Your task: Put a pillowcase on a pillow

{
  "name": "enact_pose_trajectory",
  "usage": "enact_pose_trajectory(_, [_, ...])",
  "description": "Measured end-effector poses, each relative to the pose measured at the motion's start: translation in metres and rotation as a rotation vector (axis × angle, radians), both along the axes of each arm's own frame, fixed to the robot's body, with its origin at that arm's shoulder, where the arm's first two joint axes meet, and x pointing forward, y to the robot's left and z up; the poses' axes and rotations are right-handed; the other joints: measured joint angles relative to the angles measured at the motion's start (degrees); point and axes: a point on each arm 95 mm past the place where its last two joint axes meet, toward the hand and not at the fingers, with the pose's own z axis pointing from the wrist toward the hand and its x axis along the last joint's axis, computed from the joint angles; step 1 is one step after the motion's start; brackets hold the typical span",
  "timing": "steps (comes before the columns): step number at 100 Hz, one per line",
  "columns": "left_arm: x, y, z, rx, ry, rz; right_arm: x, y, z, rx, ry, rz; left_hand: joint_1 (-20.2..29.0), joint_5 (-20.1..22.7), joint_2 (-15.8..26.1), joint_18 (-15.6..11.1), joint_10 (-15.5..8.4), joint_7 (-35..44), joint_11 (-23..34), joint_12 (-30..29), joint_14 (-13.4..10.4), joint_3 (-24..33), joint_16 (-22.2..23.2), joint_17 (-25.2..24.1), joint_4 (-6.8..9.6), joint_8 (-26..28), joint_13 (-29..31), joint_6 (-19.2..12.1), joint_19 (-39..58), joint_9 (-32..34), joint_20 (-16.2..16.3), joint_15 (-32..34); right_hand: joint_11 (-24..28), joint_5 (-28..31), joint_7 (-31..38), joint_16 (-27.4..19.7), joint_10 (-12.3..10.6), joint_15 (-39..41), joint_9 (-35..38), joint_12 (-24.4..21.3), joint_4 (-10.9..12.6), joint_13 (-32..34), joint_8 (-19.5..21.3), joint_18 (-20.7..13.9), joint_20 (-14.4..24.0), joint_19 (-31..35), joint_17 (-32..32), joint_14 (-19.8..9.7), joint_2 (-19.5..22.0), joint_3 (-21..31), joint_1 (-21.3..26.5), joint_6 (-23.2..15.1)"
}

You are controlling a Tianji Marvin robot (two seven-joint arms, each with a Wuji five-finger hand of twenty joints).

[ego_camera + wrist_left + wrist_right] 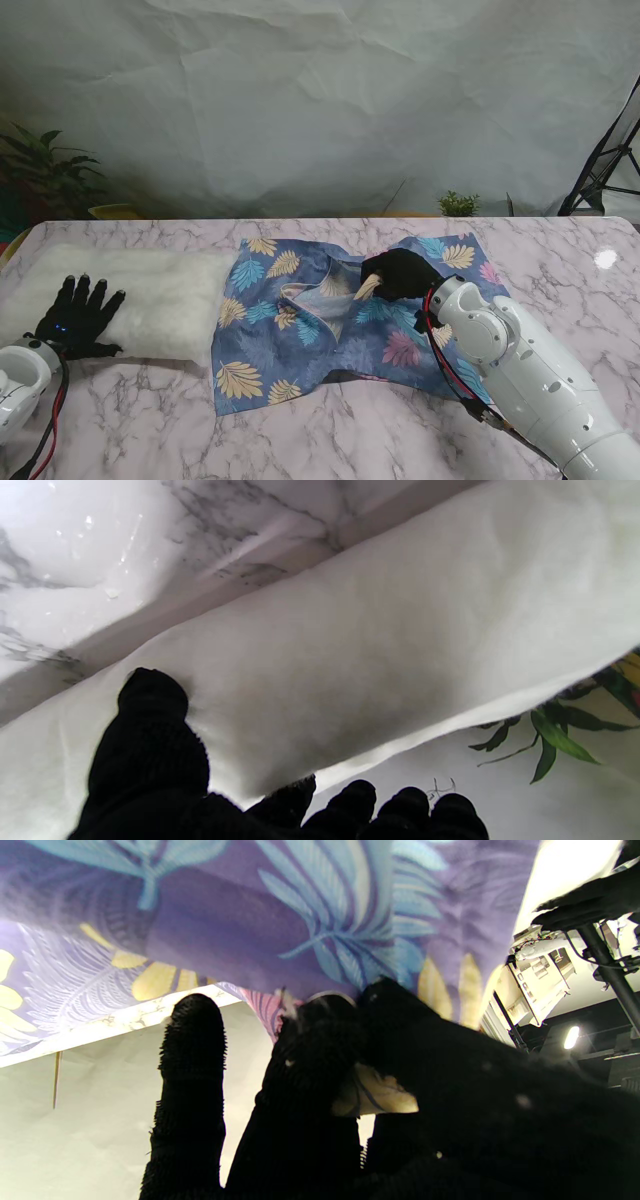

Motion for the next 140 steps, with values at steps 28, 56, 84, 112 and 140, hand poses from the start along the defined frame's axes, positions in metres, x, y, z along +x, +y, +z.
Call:
enact_pose_trajectory(28, [0.01, 0.001, -0.019, -0.019, 0.033, 0.02, -0.001, 0.0, -0.001, -0.001, 0.003, 0.001, 10.2, -1.54, -1.19, -2.81, -1.38, -1.32, -0.15, 0.15, -0.8, -0.91, 9.61, 3.18, 0.1, -1.1, 0.13, 2.75, 1.65, -0.02, 9.67, 2.77, 0.0, 0.0, 0.0, 0.0, 0.01, 0.0, 0.0, 0.0, 0.0, 0.0, 0.0, 0.07, -0.01, 0.0, -0.09, 0.01, 0.0, 0.0, 0.0, 0.0])
enact_pose_trajectory(56, [0.02, 0.001, -0.026, -0.166, -0.009, 0.038, -0.002, -0.002, 0.001, 0.002, 0.003, -0.002, 20.96, -0.6, -6.86, -4.5, -5.54, 0.58, 19.37, 24.28, -3.94, 10.24, 26.66, 14.43, -0.2, -0.41, 14.24, 1.29, 23.79, 2.25, 18.12, 21.65, 0.0, 0.0, 0.0, 0.0, 0.02, 0.04, 0.0, 0.11, 0.0, 0.0, 0.0, 1.37, -0.01, 0.0, -0.38, 0.01, 0.0, -0.01, 0.0, 0.0])
enact_pose_trajectory(84, [0.029, -0.004, -0.027, -0.228, -0.06, 0.049, -0.002, -0.003, 0.002, -0.001, 0.001, 0.0, 20.96, 21.7, -12.22, -0.8, -5.57, 10.94, 27.46, 47.8, -1.82, 24.63, 49.36, 19.05, -5.99, 13.02, 23.89, -1.24, 51.08, 14.79, 23.79, 35.75, 0.0, 0.0, 0.0, 0.0, 0.04, 0.08, 0.0, 0.54, 0.0, 0.0, 0.0, 1.4, -0.01, 0.0, -0.69, 0.02, 0.0, -0.01, 0.01, 0.0])
enact_pose_trajectory(112, [0.032, -0.007, -0.025, -0.253, -0.202, -0.056, -0.002, -0.003, 0.003, -0.005, 0.0, 0.002, 20.85, 24.5, -11.73, -0.91, -7.61, 46.43, 29.59, 43.28, -4.39, 23.69, 46.92, 39.39, -8.46, 31.69, 44.34, -4.93, 69.68, 37.71, 31.71, 49.8, 0.0, 0.0, 0.0, 0.0, 0.05, 0.1, 0.0, 0.55, 0.0, 0.0, 0.0, 1.41, -0.01, 0.0, -0.69, 0.02, 0.0, -0.01, 0.01, 0.0])
enact_pose_trajectory(140, [0.031, -0.023, -0.001, -0.424, -0.387, -0.063, -0.003, -0.004, 0.003, -0.015, 0.01, 0.004, 20.85, 25.19, -11.73, -0.98, -9.76, 49.47, 30.99, 47.18, -4.67, 23.69, 50.07, 39.41, -8.98, 33.67, 44.65, -5.69, 72.01, 38.66, 36.75, 51.31, 0.0, 0.0, 0.0, 0.0, 0.06, 0.11, 0.0, 0.55, 0.0, 0.0, 0.0, 1.44, 0.01, 0.0, -0.7, 0.02, 0.0, -0.01, 0.01, 0.0])
